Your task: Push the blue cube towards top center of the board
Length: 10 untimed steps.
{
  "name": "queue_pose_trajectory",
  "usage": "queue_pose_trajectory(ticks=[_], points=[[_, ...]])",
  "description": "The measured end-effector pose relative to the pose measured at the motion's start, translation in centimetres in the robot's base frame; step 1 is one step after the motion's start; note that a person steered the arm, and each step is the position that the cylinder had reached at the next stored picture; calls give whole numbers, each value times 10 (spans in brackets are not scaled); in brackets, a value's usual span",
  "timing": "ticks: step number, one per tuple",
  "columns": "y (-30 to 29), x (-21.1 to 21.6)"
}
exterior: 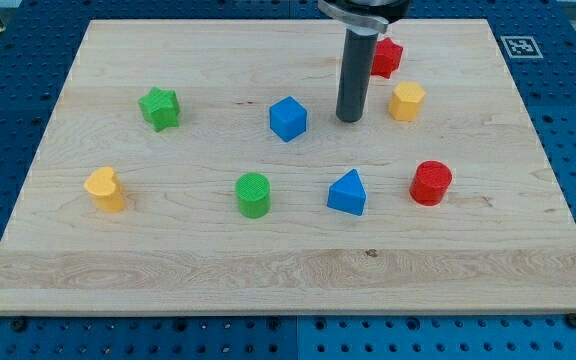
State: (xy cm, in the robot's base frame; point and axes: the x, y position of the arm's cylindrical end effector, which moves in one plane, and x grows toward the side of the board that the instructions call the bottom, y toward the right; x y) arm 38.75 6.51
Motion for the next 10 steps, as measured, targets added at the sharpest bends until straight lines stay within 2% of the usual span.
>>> queue_pose_trajectory(ticks=[2,5,8,9,10], points=[[-11,7],[-19,43],[-55,-1],[-59,17],[-59,68]])
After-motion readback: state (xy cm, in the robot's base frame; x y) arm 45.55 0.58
